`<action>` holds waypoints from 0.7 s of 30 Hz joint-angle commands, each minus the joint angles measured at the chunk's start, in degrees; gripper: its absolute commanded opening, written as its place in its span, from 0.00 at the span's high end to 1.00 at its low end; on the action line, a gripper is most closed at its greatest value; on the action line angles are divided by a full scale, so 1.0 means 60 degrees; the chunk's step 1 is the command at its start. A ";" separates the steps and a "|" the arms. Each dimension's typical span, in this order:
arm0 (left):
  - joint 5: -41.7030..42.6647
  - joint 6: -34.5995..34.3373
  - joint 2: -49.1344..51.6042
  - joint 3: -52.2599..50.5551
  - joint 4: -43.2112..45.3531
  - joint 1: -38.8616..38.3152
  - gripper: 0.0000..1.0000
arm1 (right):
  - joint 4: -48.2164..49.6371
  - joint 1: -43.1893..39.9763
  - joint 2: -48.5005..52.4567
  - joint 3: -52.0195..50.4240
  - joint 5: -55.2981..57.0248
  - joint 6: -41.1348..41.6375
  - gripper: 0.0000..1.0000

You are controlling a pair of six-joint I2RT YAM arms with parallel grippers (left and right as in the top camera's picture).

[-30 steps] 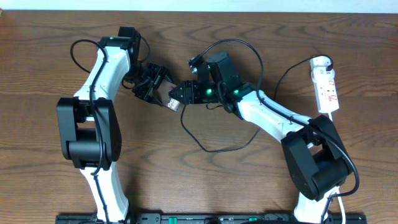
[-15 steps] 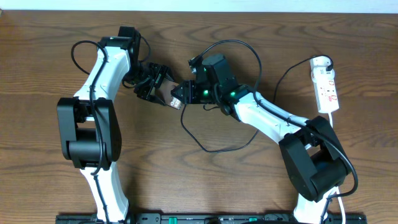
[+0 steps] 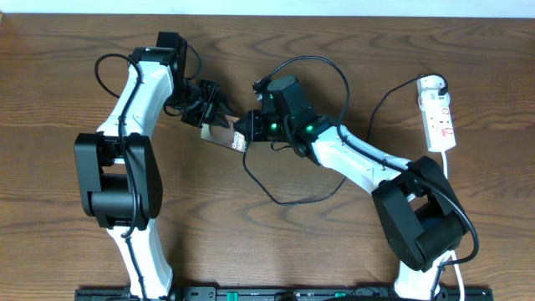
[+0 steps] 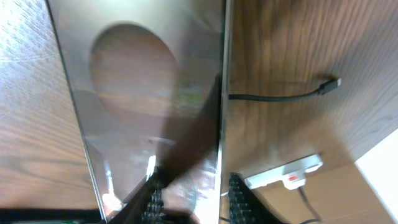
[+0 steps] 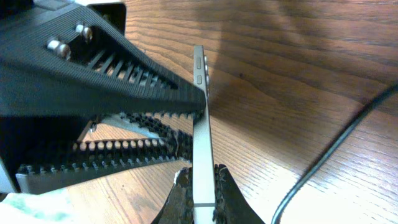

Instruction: Plug charger to phone and switch on socket

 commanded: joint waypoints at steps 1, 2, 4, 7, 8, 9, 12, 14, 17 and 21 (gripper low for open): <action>0.0095 -0.0022 -0.0346 0.0193 -0.0007 0.0007 0.50 | 0.0135 0.0084 0.0051 0.0204 -0.0044 -0.0080 0.99; 0.0095 0.0018 -0.0346 0.0193 0.0044 0.0007 0.37 | 0.0142 0.0084 0.0047 0.0208 -0.0044 -0.0080 0.99; 0.0098 0.0131 -0.0372 0.0193 0.0164 0.0007 0.23 | 0.0171 0.0073 0.0047 0.0208 -0.0051 -0.0080 0.99; 0.0091 0.0525 -0.0503 0.0193 0.0299 0.0098 0.13 | 0.0182 -0.0025 0.0044 0.0237 -0.0120 -0.0095 0.99; 0.0091 0.0685 -0.0565 0.0193 0.0342 0.0157 0.12 | 0.0193 -0.0080 0.0044 0.0251 -0.0204 -0.0098 0.99; 0.0091 0.0852 -0.0645 0.0193 0.0368 0.0233 0.12 | 0.0244 -0.0149 0.0029 0.0255 -0.0310 -0.0127 0.99; -0.0113 0.1614 -0.1042 0.0193 0.0386 0.0590 0.11 | 0.0313 -0.0470 -0.0106 0.0259 -0.0685 -0.0142 0.99; -0.0503 0.2248 -0.1355 0.0193 0.0382 0.0820 0.08 | 0.0401 -0.0714 -0.0273 0.0262 -0.1107 -0.0339 0.99; -0.1231 0.3512 -0.1894 0.0193 0.0382 0.1140 0.07 | 0.0412 -0.1086 -0.0601 0.0288 -0.1898 -0.0525 0.99; -0.1923 0.5020 -0.2488 0.0193 0.0386 0.1399 0.07 | 0.0372 -0.1570 -0.1086 0.0288 -0.2765 -0.0514 0.99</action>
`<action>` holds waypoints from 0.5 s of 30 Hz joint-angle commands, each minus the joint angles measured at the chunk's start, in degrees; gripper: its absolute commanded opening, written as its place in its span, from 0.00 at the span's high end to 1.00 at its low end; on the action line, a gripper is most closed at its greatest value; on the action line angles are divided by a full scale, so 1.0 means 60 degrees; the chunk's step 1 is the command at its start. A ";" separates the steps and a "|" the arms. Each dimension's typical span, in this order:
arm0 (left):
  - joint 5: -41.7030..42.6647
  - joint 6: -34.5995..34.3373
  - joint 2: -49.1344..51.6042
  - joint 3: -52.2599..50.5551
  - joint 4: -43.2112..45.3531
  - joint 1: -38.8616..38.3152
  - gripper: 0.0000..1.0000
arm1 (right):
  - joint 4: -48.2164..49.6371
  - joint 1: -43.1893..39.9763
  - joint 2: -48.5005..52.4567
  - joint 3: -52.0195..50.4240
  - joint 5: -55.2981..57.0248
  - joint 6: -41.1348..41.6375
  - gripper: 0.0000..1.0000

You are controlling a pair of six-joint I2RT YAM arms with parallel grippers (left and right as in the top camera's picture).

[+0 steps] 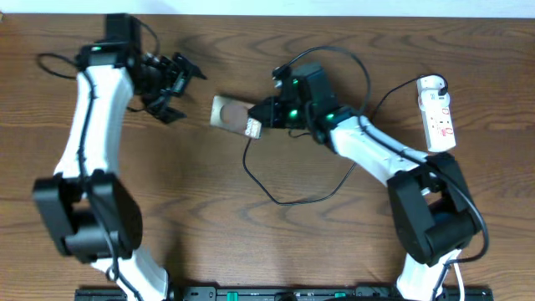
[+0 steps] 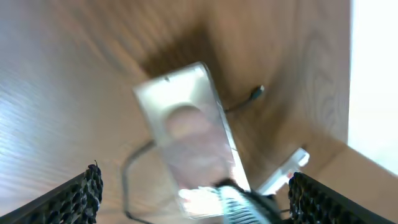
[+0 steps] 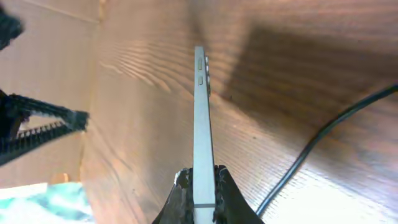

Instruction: Plug charger to phone and switch on socket

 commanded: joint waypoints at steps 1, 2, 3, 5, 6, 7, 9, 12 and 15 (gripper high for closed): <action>-0.0929 0.2011 -0.0528 0.0160 0.0000 0.0157 0.07 | 0.0138 -0.0437 -0.1031 0.0288 -0.1577 -0.0211 0.99; -0.0922 0.2262 -0.0630 0.0160 0.0066 0.0208 0.07 | 0.0142 -0.0554 -0.1122 0.0291 -0.1774 -0.0106 0.99; -0.0907 0.2393 -0.0710 0.0160 0.0117 0.0262 0.06 | 0.0157 -0.0678 -0.1202 0.0288 -0.1960 0.0015 0.99; -0.0903 0.2444 -0.0787 0.0160 0.0273 0.0364 0.07 | 0.0361 -0.0947 -0.1308 0.0288 -0.2368 0.0393 0.99; -0.0860 0.2441 -0.0787 0.0160 0.0353 0.0390 0.07 | 0.0576 -0.1064 -0.1308 0.0288 -0.2612 0.0619 0.99; -0.0863 0.2444 -0.0787 0.0157 0.0419 0.0393 0.07 | 0.0907 -0.1184 -0.1311 0.0288 -0.2918 0.0878 0.99; -0.0860 0.2441 -0.0787 0.0149 0.0554 0.0393 0.06 | 0.1366 -0.1388 -0.1308 0.0288 -0.3144 0.1384 0.99; -0.0739 0.2863 -0.0787 0.0149 0.0787 0.0357 0.07 | 0.1883 -0.1639 -0.1308 0.0288 -0.3450 0.1734 0.99; -0.0474 0.4054 -0.0787 0.0149 0.0940 0.0361 0.06 | 0.1920 -0.1861 -0.1304 0.0288 -0.4280 0.1894 0.99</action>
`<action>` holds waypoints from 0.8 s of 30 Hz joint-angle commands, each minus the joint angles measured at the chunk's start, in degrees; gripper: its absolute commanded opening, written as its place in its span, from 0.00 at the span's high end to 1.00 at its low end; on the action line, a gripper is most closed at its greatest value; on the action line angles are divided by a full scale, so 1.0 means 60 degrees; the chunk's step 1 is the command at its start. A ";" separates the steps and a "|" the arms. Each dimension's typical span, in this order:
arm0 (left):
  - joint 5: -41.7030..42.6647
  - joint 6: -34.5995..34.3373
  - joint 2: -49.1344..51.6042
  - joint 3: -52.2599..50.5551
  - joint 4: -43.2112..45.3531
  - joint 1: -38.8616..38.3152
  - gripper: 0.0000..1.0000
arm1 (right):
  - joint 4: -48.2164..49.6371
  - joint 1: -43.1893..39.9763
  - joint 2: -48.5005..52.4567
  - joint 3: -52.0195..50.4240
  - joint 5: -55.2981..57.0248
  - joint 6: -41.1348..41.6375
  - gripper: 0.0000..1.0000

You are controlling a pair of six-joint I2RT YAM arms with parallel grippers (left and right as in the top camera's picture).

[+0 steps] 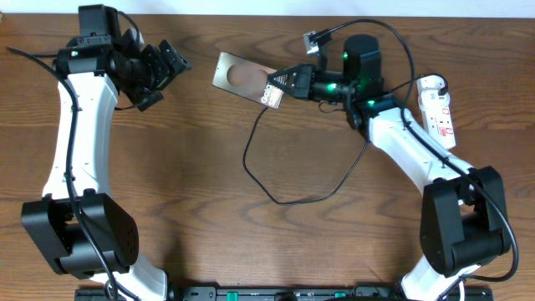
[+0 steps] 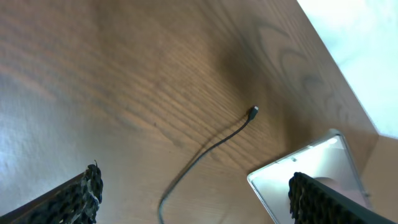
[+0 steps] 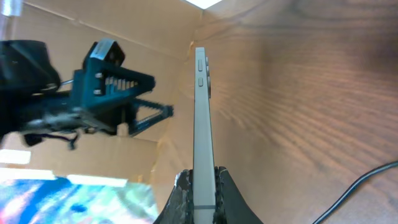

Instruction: Plug charger to phone and switch on socket

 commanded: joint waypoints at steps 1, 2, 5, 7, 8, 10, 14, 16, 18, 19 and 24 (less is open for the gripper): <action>0.0528 0.1960 -0.0055 0.0149 0.0098 0.0029 0.06 | 0.0135 -0.0244 -0.0288 0.0280 -0.1694 0.0525 0.99; 0.1035 0.2539 -0.0055 0.0149 0.0091 0.0029 0.07 | 0.0113 -0.0266 -0.0288 0.0280 -0.1982 0.0521 0.99; 0.2014 0.3202 -0.0055 0.0149 -0.0015 0.0018 0.06 | 0.0117 -0.0273 -0.0288 0.0280 -0.2237 0.0492 0.99; 0.2379 0.3195 -0.0055 0.0120 0.0004 0.0018 0.06 | 0.0124 -0.0273 -0.0288 0.0280 -0.2138 0.0495 0.99; 0.2528 0.3147 -0.0055 0.0113 0.0018 0.0018 0.06 | 0.0124 -0.0273 -0.0288 0.0280 -0.2014 0.0495 0.99; 0.2557 0.2605 -0.0055 0.0084 0.0120 0.0022 0.06 | 0.0127 -0.0277 -0.0288 0.0280 -0.1665 0.0550 0.99; 0.2484 0.1144 -0.0055 0.0047 0.0379 0.0084 0.06 | 0.0295 -0.0273 -0.0288 0.0280 -0.0783 0.1206 0.99; 0.2484 0.0401 -0.0055 0.0036 0.0583 0.0080 0.06 | 0.0557 -0.0273 -0.0288 0.0280 -0.0408 0.1665 0.99; 0.2492 -0.0361 -0.0055 -0.0051 0.0951 0.0036 0.06 | 0.0871 -0.0248 -0.0288 0.0277 0.0127 0.2331 0.99; 0.2495 -0.0619 -0.0055 -0.0084 0.1078 0.0007 0.06 | 0.0994 -0.0226 -0.0288 0.0277 0.0335 0.2572 0.99; 0.2488 -0.2160 -0.0055 -0.0404 0.2186 -0.0408 0.06 | 0.1814 0.0171 -0.0288 0.0277 0.1912 0.4306 0.99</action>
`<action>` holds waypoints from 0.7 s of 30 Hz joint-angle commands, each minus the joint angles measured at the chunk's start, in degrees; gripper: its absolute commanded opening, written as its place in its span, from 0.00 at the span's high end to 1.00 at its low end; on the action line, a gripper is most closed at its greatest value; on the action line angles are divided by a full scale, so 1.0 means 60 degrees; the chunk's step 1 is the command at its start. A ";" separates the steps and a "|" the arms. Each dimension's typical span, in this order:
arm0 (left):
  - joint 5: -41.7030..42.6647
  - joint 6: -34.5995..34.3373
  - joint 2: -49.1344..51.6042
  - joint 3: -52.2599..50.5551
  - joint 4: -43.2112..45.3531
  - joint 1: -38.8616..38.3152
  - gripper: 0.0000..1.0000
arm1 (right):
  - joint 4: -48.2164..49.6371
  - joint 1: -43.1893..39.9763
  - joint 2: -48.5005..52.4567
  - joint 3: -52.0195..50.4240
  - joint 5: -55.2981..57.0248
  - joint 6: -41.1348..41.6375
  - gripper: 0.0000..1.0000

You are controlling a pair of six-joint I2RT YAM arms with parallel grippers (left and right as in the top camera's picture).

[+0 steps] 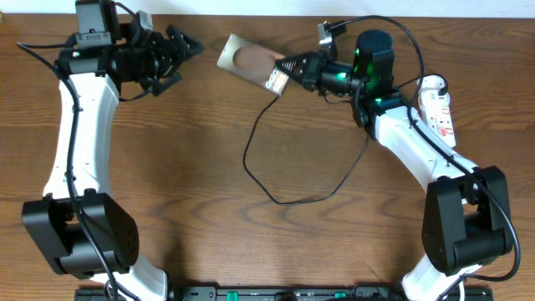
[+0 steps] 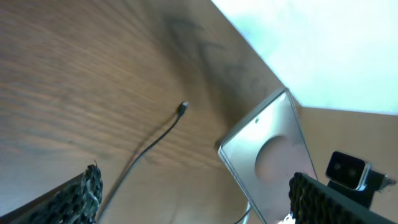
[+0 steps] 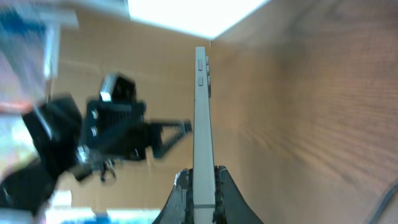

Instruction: Plug charger to phone and switch on socket

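The silver phone [image 1: 248, 60] hangs in the air near the table's far edge, my right gripper [image 1: 281, 75] shut on one end of it. The right wrist view shows the phone [image 3: 201, 112] edge-on between the right gripper's [image 3: 201, 186] fingers. My left gripper [image 1: 177, 48] is open at the far left, pointing at the phone [image 2: 267, 158] with nothing in it. The black charger cable [image 1: 288, 196] loops on the table, its plug tip [image 2: 183, 109] lying free. The white socket strip [image 1: 437, 113] lies at the far right.
The cable runs on from the loop up to the socket strip behind my right arm [image 1: 410, 146]. A black rail [image 1: 276, 293] lines the table's near edge.
My right gripper has lifted the phone higher and a little farther back. The left gripper has swung to point more to the right, still open.
At first both grippers were at the phone in mid-table, the right one shut on its end. Then the left gripper was apart from it and open at the far left. The right gripper has since held the phone farther back and higher at each moment.
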 commanded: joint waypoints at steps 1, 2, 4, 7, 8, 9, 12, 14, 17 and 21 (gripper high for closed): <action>0.0117 -0.1821 -0.0055 -0.0299 0.0739 -0.0430 0.06 | 0.0397 0.0484 -0.0288 0.0277 0.1628 0.1851 0.99; 0.0000 -0.2065 -0.0055 -0.0335 0.0943 -0.0539 0.06 | 0.0397 0.0565 -0.0288 0.0273 0.1920 0.2153 0.99; -0.0612 -0.2565 -0.0055 -0.0350 0.1137 -0.0780 0.06 | 0.0404 0.0758 -0.0284 0.0237 0.2463 0.2940 0.99; -0.1071 -0.2820 -0.0055 -0.0350 0.1785 -0.1239 0.06 | 0.0404 0.1115 -0.0266 0.0149 0.3275 0.3796 0.99; -0.1118 -0.2820 -0.0055 -0.0350 0.1953 -0.1319 0.06 | 0.0408 0.1166 -0.0255 0.0127 0.3439 0.4044 0.99; -0.1494 -0.2936 -0.0055 -0.0350 0.1993 -0.1443 0.06 | 0.0634 0.1206 -0.0197 0.0106 0.3504 0.4470 0.99; -0.2033 -0.2954 -0.0051 -0.0408 0.1931 -0.1545 0.06 | 0.1104 0.1220 -0.0124 0.0106 0.3555 0.4918 0.99; -0.2073 -0.2958 -0.0051 -0.0506 0.1971 -0.1545 0.06 | 0.1184 0.1220 -0.0117 0.0106 0.3577 0.5144 0.99; -0.2073 -0.3253 -0.0051 -0.0794 0.2211 -0.1545 0.06 | 0.1169 0.1224 -0.0091 0.0106 0.3577 0.5413 0.99; -0.1650 -0.4073 -0.0051 -0.1526 0.3319 -0.1541 0.06 | 0.1115 0.1308 -0.0033 0.0087 0.3687 0.5690 0.99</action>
